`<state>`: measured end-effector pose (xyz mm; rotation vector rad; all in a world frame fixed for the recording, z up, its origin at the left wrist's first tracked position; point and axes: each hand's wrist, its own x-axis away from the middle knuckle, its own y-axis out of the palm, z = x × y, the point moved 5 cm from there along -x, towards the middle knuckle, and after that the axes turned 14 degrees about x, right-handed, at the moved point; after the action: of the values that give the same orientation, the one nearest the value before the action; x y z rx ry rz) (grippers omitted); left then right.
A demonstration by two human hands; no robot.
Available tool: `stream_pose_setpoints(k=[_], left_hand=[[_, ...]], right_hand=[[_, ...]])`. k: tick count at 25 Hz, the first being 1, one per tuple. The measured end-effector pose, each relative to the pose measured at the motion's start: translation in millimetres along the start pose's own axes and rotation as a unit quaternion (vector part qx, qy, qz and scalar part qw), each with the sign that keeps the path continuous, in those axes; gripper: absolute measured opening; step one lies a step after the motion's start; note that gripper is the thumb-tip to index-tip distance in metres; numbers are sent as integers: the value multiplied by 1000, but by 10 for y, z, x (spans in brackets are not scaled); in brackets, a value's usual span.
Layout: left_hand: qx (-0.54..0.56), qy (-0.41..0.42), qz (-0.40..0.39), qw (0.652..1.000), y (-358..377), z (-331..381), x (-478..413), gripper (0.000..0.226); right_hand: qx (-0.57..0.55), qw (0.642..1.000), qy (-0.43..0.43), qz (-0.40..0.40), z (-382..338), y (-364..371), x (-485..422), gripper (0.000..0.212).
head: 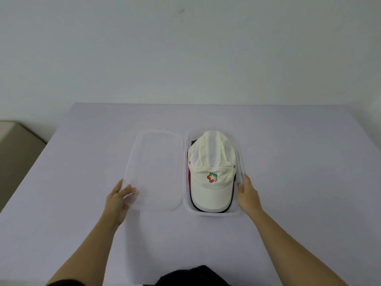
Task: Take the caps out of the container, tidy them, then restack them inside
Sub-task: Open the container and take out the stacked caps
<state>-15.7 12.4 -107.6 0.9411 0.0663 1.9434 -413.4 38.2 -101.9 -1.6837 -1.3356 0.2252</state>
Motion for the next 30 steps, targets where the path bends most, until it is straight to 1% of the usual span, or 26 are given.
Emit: stream_pose_setpoints(k=[2,3,4,5,6,7,8,11,14,16,17,18,19,21,22,23,25,26,28,30], left_hand=[[-34,-18,-8,999,-20,-114,-78,44],[-94,-12,-17,995,-29,-132,-104,37],[-199,11,-15,980,-37,-118,-118,31],[-314,40,-11,949,-55,-97,-136,30],[-414,68,2,908,-59,-79,-153,35],[-482,87,12,872,-63,-79,-181,40],[-516,95,16,851,-46,-90,-194,41],[-546,96,25,832,37,-123,-211,34],[-605,85,34,791,40,-157,-250,34],[-626,91,39,774,63,-158,-250,39],[-626,114,43,770,124,-165,-216,46],[-615,152,41,772,240,-177,-153,53],[-587,190,26,787,416,-206,-70,57],[-522,226,-42,821,879,-341,99,59],[-502,228,-79,830,1122,-428,180,58],[-489,225,-106,836,1331,-521,250,58],[-463,211,-126,852,1611,-686,346,58],[-451,201,-125,861,1678,-762,371,57],[-439,184,-112,872,1695,-879,406,52],[-443,175,-84,876,1655,-922,409,48]], right_hand=[[5,1000,-3,2,-1,-2,-15,48],[8,1000,-6,2,-2,1,-24,48],[11,1000,-7,0,4,12,-33,48],[14,1000,-7,-1,10,23,-42,48],[16,1000,-8,-1,17,32,-51,49],[17,1000,-9,-2,24,39,-60,49],[15,1000,-8,-3,32,49,-63,49],[16,1000,-10,-7,44,60,-68,49],[13,1000,-6,-15,29,58,-69,50],[13,999,-11,-31,-2,56,-49,52],[34,999,-27,-25,-20,39,-41,54],[69,996,-52,-1,-53,5,-33,56],[104,991,-81,37,-100,-47,-28,58],[142,974,-138,106,-247,-139,-41,56],[159,969,-153,113,-332,-141,-73,53],[178,967,-153,104,-401,-126,-115,52],[202,969,-121,70,-490,-88,-211,51],[203,970,-111,67,-524,-93,-233,48],[180,970,-125,107,-586,-142,-217,35],[116,966,-167,161,-690,-216,-97,27]])
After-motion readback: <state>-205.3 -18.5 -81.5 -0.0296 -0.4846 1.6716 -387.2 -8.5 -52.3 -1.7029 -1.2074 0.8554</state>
